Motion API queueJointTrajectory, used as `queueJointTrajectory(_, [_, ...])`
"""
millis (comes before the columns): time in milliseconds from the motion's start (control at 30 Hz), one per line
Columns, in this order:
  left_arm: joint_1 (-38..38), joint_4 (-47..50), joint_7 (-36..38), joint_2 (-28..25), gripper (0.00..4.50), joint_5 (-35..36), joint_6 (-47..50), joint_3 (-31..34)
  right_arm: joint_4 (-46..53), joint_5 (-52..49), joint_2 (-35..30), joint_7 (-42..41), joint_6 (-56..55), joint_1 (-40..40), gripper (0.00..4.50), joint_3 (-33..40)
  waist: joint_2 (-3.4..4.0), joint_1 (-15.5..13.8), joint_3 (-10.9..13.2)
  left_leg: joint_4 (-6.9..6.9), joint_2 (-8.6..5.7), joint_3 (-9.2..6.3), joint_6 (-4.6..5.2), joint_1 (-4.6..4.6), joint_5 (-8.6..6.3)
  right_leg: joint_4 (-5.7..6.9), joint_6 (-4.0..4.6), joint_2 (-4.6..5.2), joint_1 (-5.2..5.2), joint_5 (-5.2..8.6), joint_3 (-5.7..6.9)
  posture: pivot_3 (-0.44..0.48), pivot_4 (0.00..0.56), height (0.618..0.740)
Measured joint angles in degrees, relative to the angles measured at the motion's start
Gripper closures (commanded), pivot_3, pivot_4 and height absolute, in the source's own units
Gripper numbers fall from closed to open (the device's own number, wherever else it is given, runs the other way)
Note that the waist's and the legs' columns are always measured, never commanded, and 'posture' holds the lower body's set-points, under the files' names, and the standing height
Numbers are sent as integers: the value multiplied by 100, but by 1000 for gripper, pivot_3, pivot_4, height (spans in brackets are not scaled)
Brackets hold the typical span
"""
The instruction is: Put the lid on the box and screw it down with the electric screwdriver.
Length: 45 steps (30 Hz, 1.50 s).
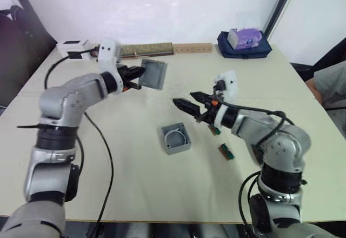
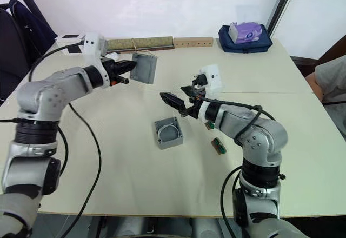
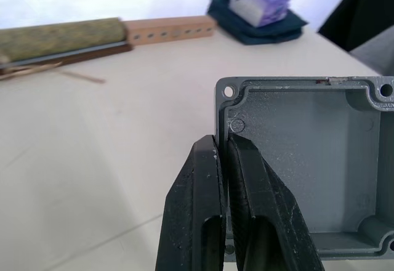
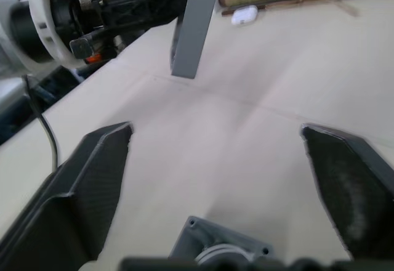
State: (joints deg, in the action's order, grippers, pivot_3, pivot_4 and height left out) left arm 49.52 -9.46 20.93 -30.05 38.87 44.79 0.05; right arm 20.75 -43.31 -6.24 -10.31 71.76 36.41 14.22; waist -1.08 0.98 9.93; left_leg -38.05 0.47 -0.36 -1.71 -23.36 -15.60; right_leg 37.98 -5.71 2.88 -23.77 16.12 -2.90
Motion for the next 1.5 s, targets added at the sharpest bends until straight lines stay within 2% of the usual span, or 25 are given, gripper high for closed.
queueJointTrajectory(133, [0, -196, 280, 302, 4475, -328, -284, -99, -153, -144, 230, 313, 35, 290, 0, 208, 0, 17, 0, -4, 3, -1, -7, -43, 5, 16, 0, -3, -55, 0, -2, 0, 150, 740])
queueJointTrajectory(533, [4, 93, 706, 713, 4475, -718, -357, -146, -192, -266, 111, 548, 30, 333, 0, 310, 0, 31, 0, -4, 9, -1, -7, -45, 5, 16, 0, -7, -56, 0, -3, 0, 150, 740])
queueJointTrajectory(633, [4, 165, 775, 729, 4500, -718, -255, -125, -205, -292, 100, 571, 3, 333, 634, 311, 0, 30, 0, -4, 14, -2, -7, -45, 5, 16, 0, -13, -56, 0, -3, 0, 150, 740])
queueJointTrajectory(867, [4, 284, 855, 755, 4500, -719, -136, -85, -212, -331, 101, 600, -114, 333, 3079, 305, 0, 23, 0, -4, 15, -2, -7, -45, 5, 16, 0, -13, -56, 0, -3, 0, 150, 740])
queueJointTrajectory(967, [4, 290, 851, 767, 4500, -742, -129, -69, -224, -414, 111, 619, -123, 333, 4338, 286, 0, 23, 0, -4, 15, -3, -7, -45, 5, 16, 0, -14, -56, 0, -2, 0, 150, 740])
queueJointTrajectory(1133, [4, 291, 850, 777, 4500, -785, -124, -69, -237, -431, 113, 669, -142, 333, 4373, 261, 0, 21, 0, -4, 15, -2, -7, -45, 5, 16, 0, -13, -56, 0, -3, 0, 150, 740])
queueJointTrajectory(1233, [4, 306, 897, 792, 3576, -751, -41, -19, -235, -457, 126, 698, -177, 292, 4373, 257, 0, 21, 0, -4, 15, -2, -7, -45, 5, 16, 0, -13, -56, 0, -3, 0, 150, 740])
queueJointTrajectory(1500, [6, 419, 1142, 799, 359, -685, 48, 103, -235, -515, 141, 798, -244, 163, 4373, 241, 0, 26, 0, -4, 16, -2, -7, -45, 5, 15, 0, -15, -56, 0, -3, 0, 150, 740])
